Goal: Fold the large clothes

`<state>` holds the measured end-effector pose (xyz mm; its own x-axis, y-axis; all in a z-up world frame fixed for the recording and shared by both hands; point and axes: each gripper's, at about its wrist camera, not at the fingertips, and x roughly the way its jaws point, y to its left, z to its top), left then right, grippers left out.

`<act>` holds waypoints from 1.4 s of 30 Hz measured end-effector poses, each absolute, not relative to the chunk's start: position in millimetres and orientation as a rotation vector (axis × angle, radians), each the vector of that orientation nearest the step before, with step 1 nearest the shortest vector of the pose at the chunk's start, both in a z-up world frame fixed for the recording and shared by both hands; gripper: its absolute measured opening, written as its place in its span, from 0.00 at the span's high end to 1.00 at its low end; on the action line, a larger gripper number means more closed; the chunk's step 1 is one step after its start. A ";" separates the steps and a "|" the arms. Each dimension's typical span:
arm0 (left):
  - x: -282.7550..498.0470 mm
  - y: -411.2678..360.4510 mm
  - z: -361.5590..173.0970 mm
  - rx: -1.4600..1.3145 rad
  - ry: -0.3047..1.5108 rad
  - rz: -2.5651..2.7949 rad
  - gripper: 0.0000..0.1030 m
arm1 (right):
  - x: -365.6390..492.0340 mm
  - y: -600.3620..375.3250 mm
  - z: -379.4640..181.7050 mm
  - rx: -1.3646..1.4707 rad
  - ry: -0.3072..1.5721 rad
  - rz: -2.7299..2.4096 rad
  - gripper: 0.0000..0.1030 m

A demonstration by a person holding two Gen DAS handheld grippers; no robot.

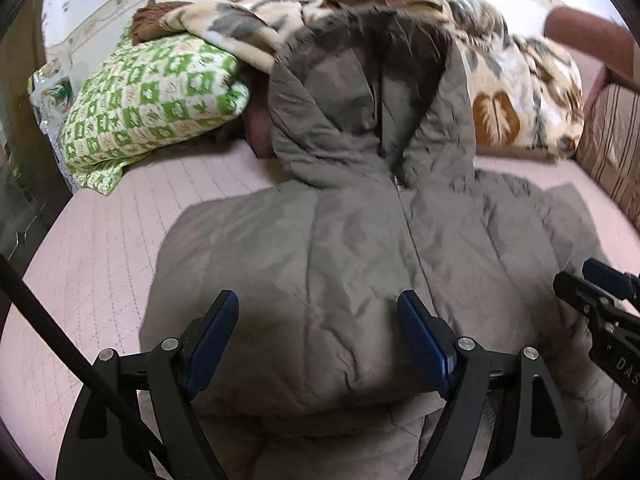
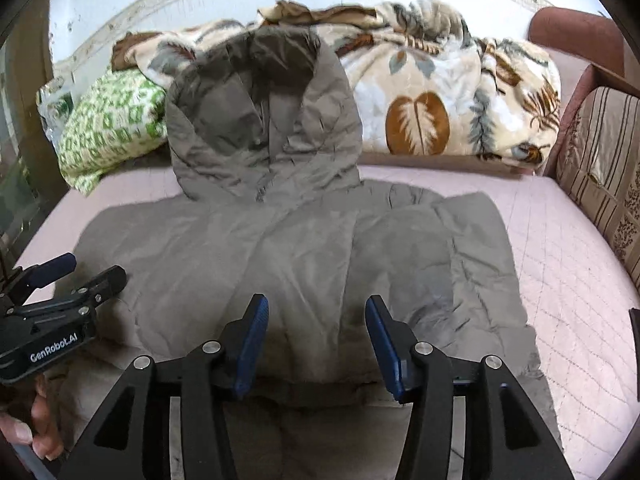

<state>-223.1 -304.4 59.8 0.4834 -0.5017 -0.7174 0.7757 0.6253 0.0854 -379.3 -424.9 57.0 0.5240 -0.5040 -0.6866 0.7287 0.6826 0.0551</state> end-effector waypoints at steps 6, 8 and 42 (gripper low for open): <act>-222.1 -309.7 42.3 0.483 0.748 -0.795 0.21 | -382.3 -445.9 33.7 0.505 0.755 -0.736 0.46; -222.2 -311.0 39.7 0.494 0.752 -0.795 0.21 | -379.8 -446.7 29.3 0.507 0.773 -0.735 0.46; -143.1 -254.7 61.5 0.214 0.891 -0.641 0.21 | -387.9 -439.2 46.0 0.541 0.686 -0.680 0.38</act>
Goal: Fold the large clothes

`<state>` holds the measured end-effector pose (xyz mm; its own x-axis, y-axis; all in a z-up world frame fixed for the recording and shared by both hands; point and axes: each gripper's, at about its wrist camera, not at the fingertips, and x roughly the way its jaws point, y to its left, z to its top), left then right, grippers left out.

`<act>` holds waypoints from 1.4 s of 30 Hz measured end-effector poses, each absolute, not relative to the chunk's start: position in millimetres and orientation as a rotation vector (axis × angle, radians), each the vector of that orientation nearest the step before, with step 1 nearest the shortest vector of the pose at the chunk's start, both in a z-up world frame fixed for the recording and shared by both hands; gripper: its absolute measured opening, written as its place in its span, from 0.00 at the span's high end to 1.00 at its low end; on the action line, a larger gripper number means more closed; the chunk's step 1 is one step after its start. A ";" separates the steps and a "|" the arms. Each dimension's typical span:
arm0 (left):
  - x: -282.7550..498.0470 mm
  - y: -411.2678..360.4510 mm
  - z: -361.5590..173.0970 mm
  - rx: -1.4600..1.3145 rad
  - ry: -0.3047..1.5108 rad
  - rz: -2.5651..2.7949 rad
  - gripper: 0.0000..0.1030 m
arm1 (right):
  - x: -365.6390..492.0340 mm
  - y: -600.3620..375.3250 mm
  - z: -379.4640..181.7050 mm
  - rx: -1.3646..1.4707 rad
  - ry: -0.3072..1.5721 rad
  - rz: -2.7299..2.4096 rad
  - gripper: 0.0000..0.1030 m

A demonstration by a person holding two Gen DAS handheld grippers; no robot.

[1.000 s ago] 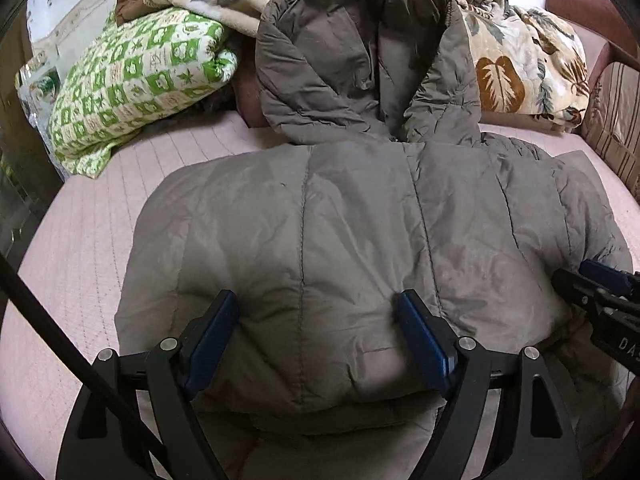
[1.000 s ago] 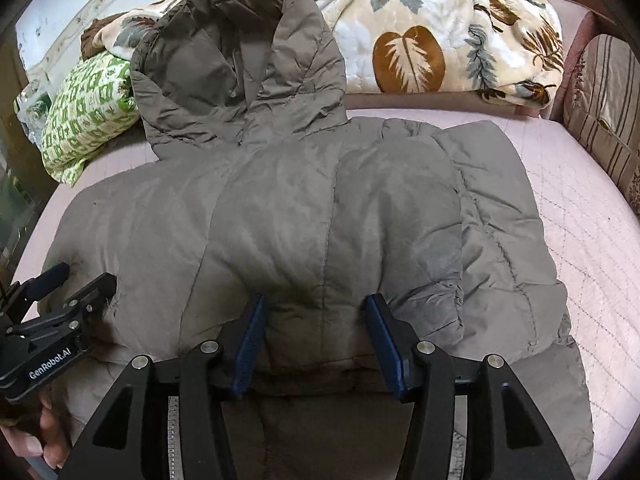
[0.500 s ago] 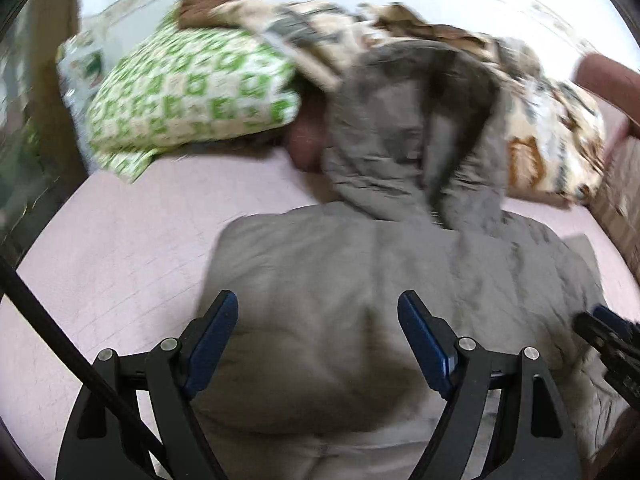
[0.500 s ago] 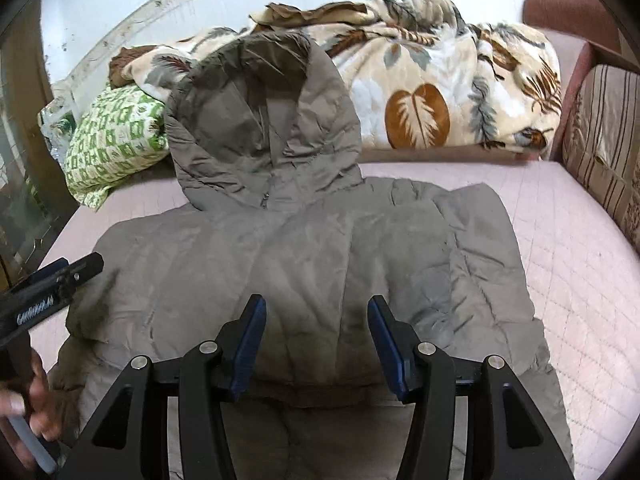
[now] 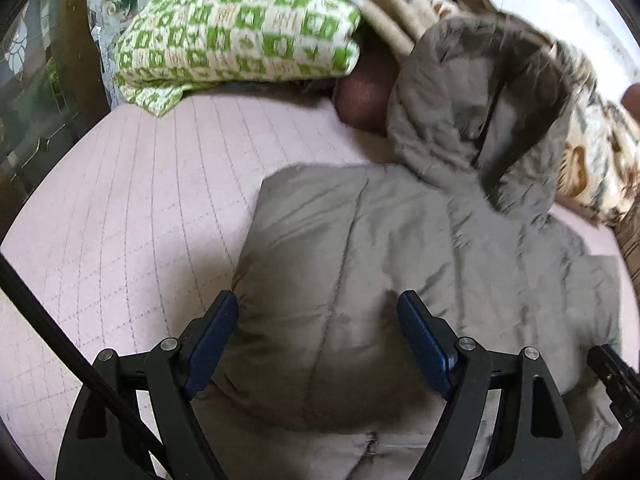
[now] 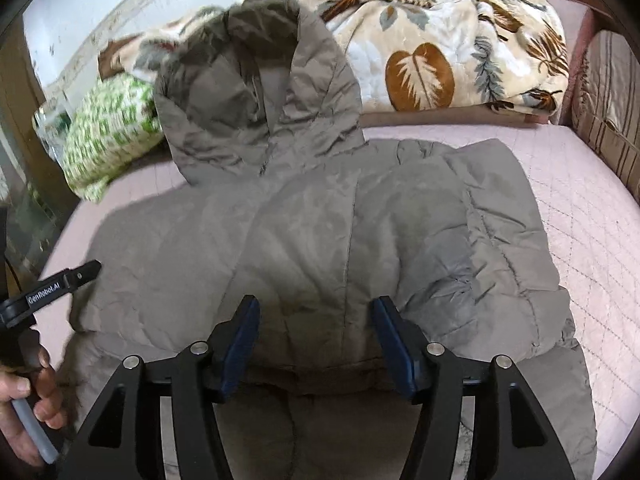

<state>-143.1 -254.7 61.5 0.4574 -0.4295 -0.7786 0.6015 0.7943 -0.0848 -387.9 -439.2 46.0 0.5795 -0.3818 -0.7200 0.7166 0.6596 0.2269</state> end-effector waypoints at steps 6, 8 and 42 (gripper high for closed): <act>-165.9 -254.3 86.9 0.249 0.812 -0.696 0.21 | -403.0 -430.2 68.0 0.525 0.637 -0.685 0.38; -172.8 -254.3 95.5 0.274 0.782 -0.708 0.21 | -408.5 -423.4 77.6 0.495 0.629 -0.677 0.38; -131.0 -267.6 95.1 0.261 0.787 -0.778 0.21 | -182.5 -624.2 182.7 0.106 0.843 -0.733 0.47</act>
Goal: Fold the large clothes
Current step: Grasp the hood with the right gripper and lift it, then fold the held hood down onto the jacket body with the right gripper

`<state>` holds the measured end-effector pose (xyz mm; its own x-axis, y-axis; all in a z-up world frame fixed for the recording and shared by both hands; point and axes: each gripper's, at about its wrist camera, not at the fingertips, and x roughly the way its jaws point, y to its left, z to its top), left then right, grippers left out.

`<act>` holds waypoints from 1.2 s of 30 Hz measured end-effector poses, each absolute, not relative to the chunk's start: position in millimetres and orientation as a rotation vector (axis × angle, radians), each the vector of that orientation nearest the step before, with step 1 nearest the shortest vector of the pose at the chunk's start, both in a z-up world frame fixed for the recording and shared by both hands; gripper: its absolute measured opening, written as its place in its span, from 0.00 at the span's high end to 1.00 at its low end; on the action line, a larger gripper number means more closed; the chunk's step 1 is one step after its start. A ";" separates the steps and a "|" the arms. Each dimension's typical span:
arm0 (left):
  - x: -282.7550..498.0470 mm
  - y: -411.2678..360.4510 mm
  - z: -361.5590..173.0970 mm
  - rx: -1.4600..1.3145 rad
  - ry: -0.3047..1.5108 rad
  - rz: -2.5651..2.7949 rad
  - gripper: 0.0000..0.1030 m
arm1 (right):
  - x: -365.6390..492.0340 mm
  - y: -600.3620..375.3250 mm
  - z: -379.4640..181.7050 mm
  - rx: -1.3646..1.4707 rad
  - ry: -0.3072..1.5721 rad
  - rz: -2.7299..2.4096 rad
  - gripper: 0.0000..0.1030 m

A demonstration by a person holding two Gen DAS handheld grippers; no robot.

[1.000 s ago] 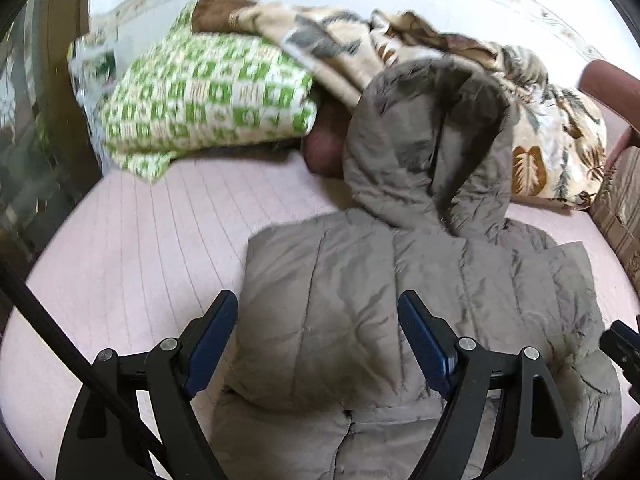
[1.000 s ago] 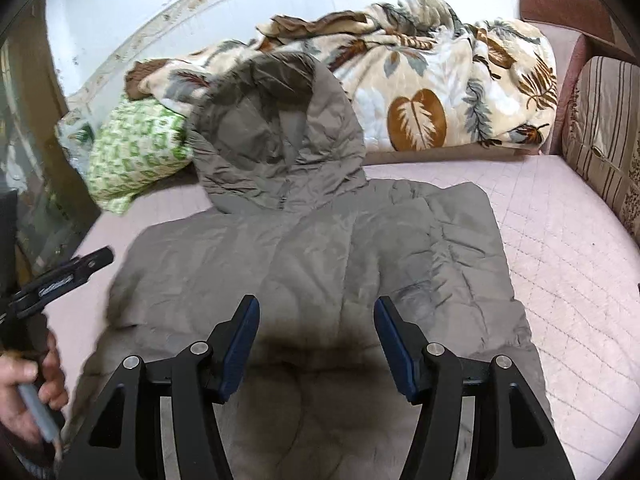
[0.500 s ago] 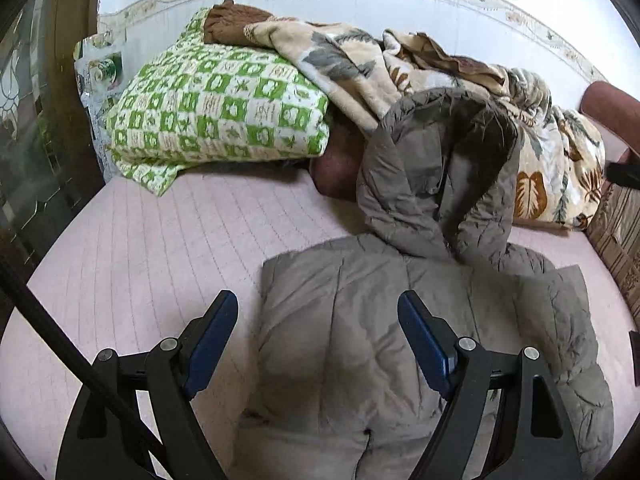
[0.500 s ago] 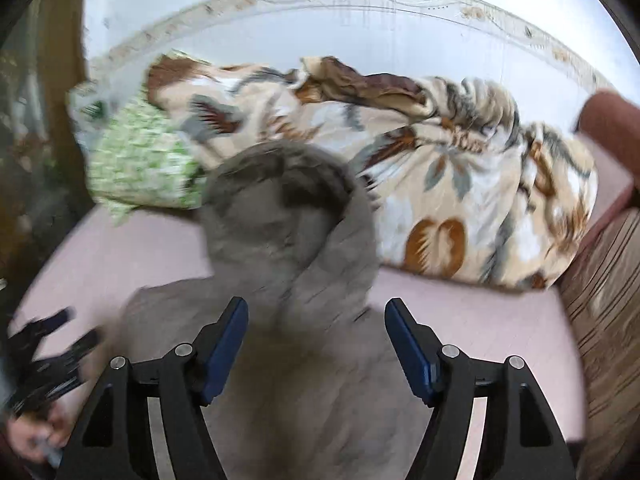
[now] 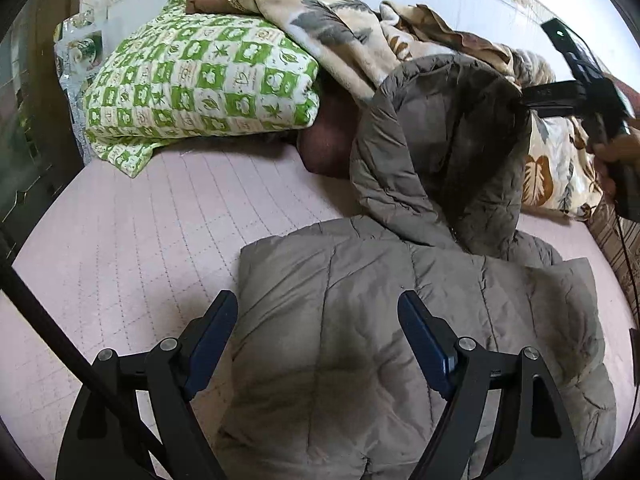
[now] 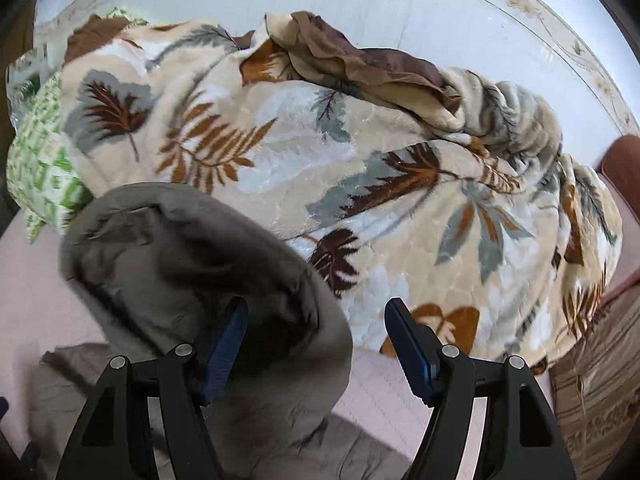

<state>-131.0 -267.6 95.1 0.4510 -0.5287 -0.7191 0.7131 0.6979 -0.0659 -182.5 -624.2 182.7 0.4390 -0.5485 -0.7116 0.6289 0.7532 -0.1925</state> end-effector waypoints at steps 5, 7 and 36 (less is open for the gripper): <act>-131.1 -269.9 91.4 0.277 0.783 -0.782 0.21 | -193.2 -618.0 178.5 0.079 0.805 -0.734 0.91; -132.9 -269.8 92.7 0.268 0.781 -0.792 0.21 | -204.7 -610.6 181.5 0.083 0.780 -0.733 0.91; -156.1 -258.8 110.3 0.115 0.828 -1.005 0.21 | -414.5 -411.6 54.6 0.167 0.876 -0.626 0.92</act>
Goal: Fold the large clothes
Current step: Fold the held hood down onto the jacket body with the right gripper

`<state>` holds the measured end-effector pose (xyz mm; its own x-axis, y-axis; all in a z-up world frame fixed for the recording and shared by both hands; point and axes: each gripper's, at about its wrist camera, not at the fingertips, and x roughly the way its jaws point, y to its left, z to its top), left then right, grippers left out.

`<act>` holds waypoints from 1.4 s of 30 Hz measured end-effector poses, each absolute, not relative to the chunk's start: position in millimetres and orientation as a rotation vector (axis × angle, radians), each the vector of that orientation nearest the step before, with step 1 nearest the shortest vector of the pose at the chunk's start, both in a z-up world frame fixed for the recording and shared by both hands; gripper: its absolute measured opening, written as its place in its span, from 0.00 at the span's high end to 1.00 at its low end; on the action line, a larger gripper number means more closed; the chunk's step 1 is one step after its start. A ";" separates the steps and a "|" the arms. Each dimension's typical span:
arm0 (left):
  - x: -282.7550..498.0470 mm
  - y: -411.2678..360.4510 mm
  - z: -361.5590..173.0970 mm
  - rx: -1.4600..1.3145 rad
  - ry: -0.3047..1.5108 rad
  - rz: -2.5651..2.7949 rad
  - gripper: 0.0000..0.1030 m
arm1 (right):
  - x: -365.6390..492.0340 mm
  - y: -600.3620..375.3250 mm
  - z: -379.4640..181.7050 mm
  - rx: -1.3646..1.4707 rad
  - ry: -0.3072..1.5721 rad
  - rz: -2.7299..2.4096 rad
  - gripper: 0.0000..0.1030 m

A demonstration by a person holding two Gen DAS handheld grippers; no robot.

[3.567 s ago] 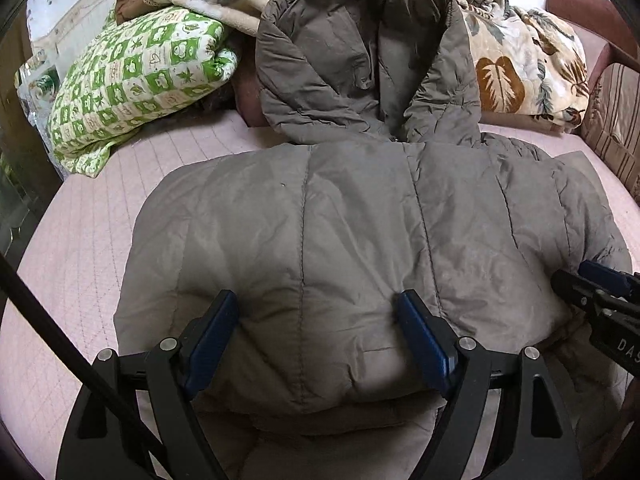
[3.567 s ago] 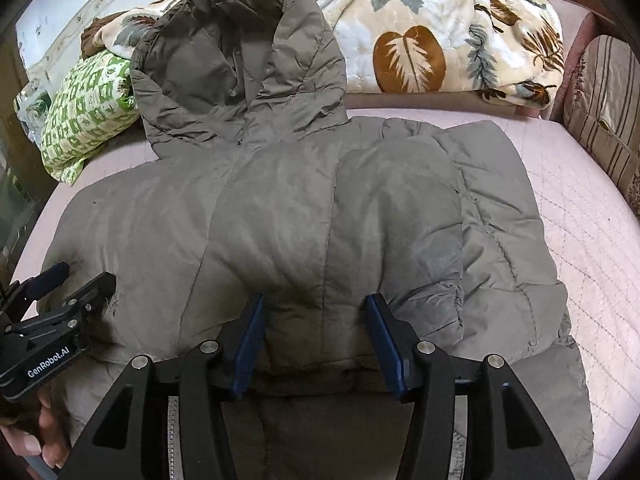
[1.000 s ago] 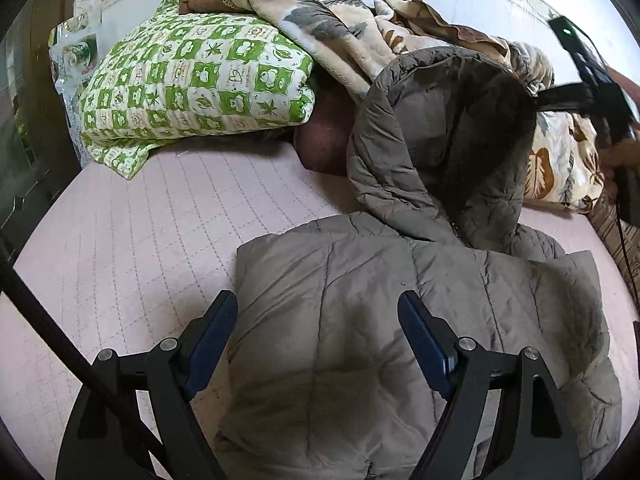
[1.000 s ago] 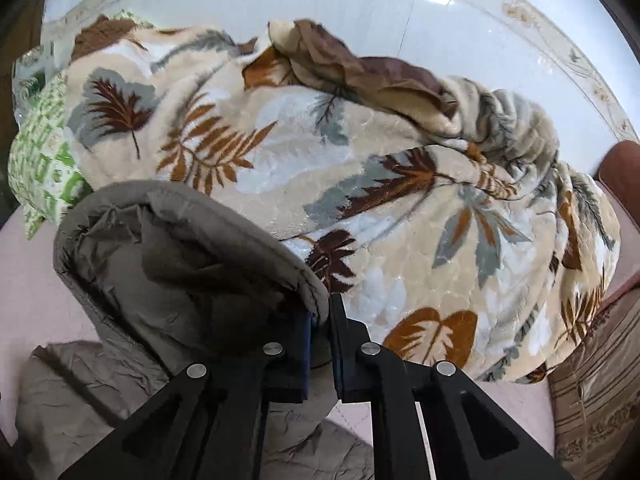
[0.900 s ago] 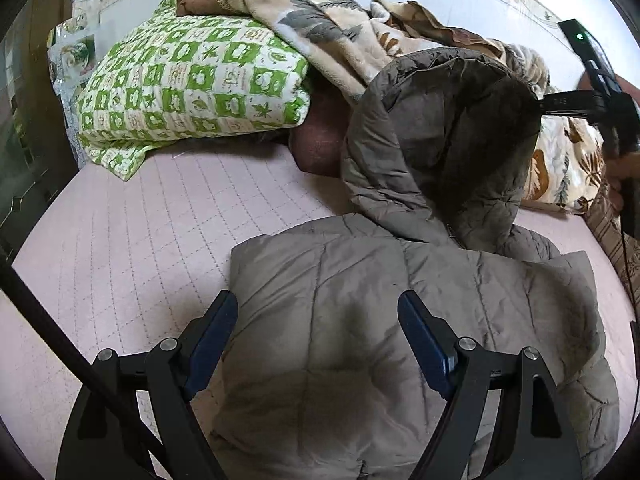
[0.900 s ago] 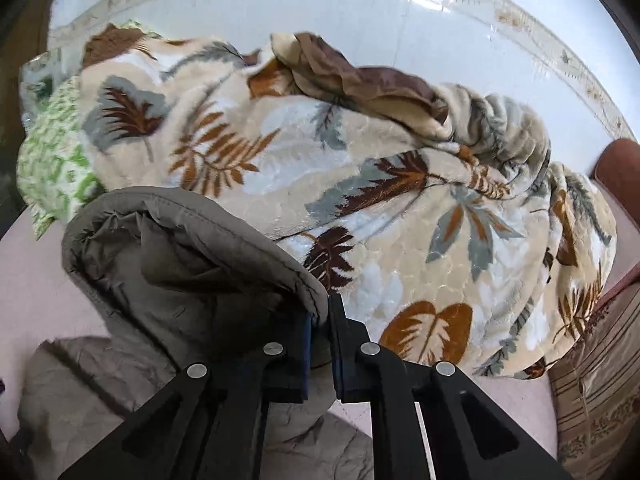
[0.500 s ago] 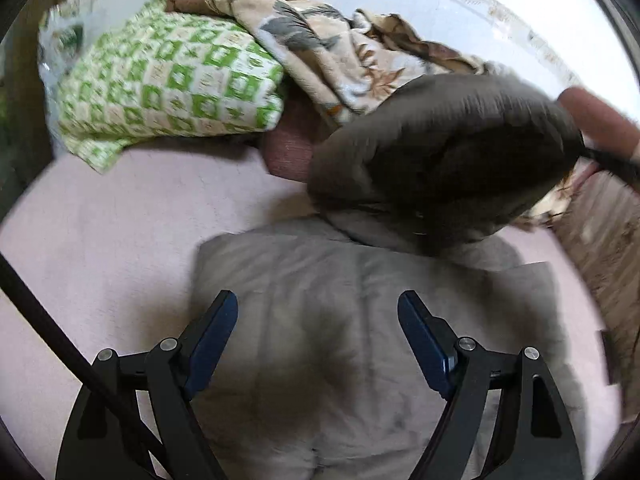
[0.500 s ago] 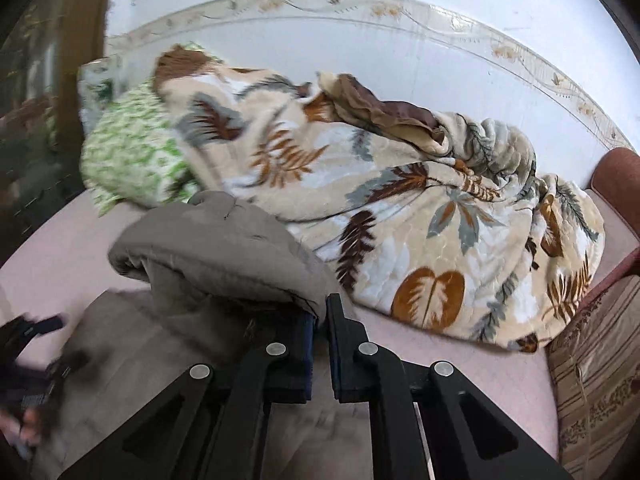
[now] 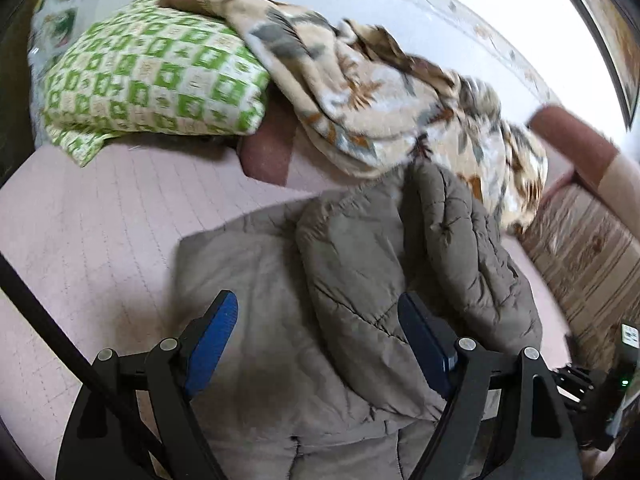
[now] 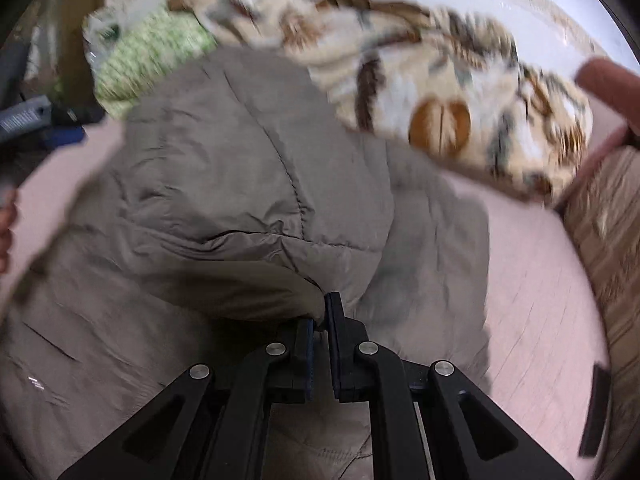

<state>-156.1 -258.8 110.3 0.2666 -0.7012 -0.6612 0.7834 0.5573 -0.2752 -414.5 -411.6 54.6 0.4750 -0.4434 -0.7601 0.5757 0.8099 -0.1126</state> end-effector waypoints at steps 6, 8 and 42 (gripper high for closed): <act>-190.6 -297.1 78.8 0.358 0.816 -0.993 0.21 | -418.4 -412.6 45.5 0.166 0.897 -0.664 0.87; -197.0 -306.1 66.7 0.464 0.801 -0.934 0.21 | -426.6 -409.4 54.8 0.167 0.861 -0.692 0.87; -163.1 -292.1 79.0 0.167 0.808 -0.943 0.21 | -359.7 -459.2 86.8 0.383 0.624 -0.581 0.61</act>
